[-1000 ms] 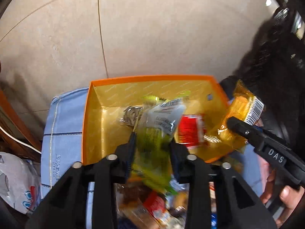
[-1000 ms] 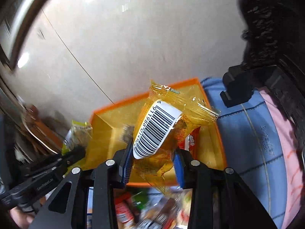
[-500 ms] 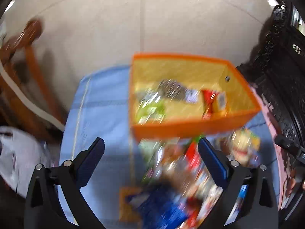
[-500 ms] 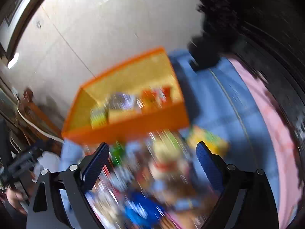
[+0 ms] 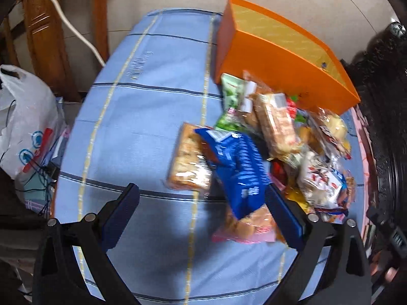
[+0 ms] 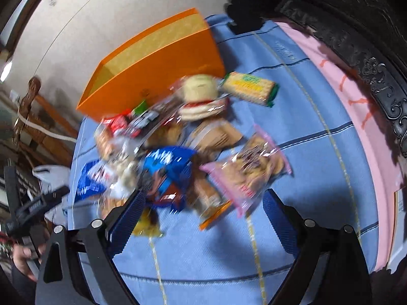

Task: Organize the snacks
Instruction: 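Grasp a blue snack bag with the left gripper while the right grasps a blue packet, then carry both blue bags into the orange box and release them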

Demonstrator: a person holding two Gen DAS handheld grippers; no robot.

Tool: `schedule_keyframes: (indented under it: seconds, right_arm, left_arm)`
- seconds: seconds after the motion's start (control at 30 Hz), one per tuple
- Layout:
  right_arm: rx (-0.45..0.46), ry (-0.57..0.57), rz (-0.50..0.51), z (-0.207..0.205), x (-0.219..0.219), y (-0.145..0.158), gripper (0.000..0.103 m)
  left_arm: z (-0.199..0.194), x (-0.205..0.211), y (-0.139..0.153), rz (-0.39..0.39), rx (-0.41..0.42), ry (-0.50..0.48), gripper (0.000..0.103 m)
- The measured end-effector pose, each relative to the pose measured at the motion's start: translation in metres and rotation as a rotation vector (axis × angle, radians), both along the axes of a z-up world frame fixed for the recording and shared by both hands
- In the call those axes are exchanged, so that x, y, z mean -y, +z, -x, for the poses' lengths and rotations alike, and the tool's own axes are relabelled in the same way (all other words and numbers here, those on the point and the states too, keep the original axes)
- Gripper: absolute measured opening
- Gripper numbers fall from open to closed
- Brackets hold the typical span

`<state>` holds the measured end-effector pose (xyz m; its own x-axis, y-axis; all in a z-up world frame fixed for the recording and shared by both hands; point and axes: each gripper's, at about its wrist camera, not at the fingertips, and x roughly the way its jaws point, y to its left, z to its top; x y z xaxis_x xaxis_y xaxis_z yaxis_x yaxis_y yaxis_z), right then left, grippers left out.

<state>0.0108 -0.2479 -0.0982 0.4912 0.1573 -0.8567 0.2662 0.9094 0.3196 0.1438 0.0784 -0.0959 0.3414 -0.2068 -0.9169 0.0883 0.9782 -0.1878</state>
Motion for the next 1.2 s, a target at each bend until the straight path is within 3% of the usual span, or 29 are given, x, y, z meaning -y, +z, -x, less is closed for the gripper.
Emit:
schedule_keyframes:
  seconds: [0.2, 0.23, 0.27, 0.3, 0.37, 0.47, 0.53, 0.7, 0.87, 0.97, 1.0, 1.1, 1.2]
  right_arm:
    - [-0.01, 0.005, 0.002, 0.019, -0.006, -0.003, 0.094]
    - [-0.011, 0.0, 0.008, 0.022, -0.004, -0.002, 0.094]
    - [-0.012, -0.005, 0.016, 0.023, -0.002, -0.002, 0.094]
    - [-0.012, -0.009, 0.025, 0.027, 0.0, -0.001, 0.094]
    - [-0.015, -0.009, 0.037, 0.03, 0.002, -0.001, 0.094]
    - [-0.022, 0.001, 0.054, 0.033, 0.003, -0.001, 0.094]
    - [-0.023, 0.009, 0.059, 0.031, 0.003, -0.003, 0.094]
    - [0.006, 0.057, 0.079, 0.014, -0.007, -0.001, 0.094]
    - [0.0, 0.236, 0.177, -0.026, -0.045, -0.016, 0.092]
    - [-0.047, 0.258, 0.171, -0.056, -0.055, -0.037, 0.073]
    - [-0.069, 0.281, 0.151, -0.065, -0.059, -0.045, 0.058]
    - [-0.082, 0.333, 0.165, -0.079, -0.072, -0.046, 0.042]
    - [-0.051, 0.324, 0.154, -0.075, -0.068, -0.029, 0.038]
  left_arm:
    - [-0.023, 0.034, -0.012, 0.003, -0.07, 0.015, 0.096]
    - [-0.029, 0.04, -0.016, -0.025, -0.072, 0.037, 0.091]
    - [-0.032, 0.043, -0.019, -0.037, -0.074, 0.044, 0.076]
    - [-0.039, 0.051, -0.028, -0.039, -0.12, 0.023, 0.044]
    - [-0.045, 0.058, -0.038, -0.045, -0.169, 0.02, 0.042]
    - [-0.043, 0.071, -0.036, -0.113, -0.135, -0.014, 0.039]
    - [-0.034, 0.077, -0.03, -0.139, -0.086, -0.058, 0.023]
    - [-0.002, 0.065, -0.005, -0.116, -0.021, -0.129, 0.018]
    - [0.012, 0.041, -0.002, -0.084, -0.044, -0.108, 0.018]
    - [0.015, 0.029, -0.01, -0.07, -0.067, -0.088, 0.018]
    - [0.016, 0.026, -0.013, -0.062, -0.074, -0.083, 0.018]
    - [0.016, 0.025, -0.018, -0.05, -0.075, -0.081, 0.018]
    - [0.016, 0.027, -0.019, -0.053, -0.07, -0.084, 0.019]
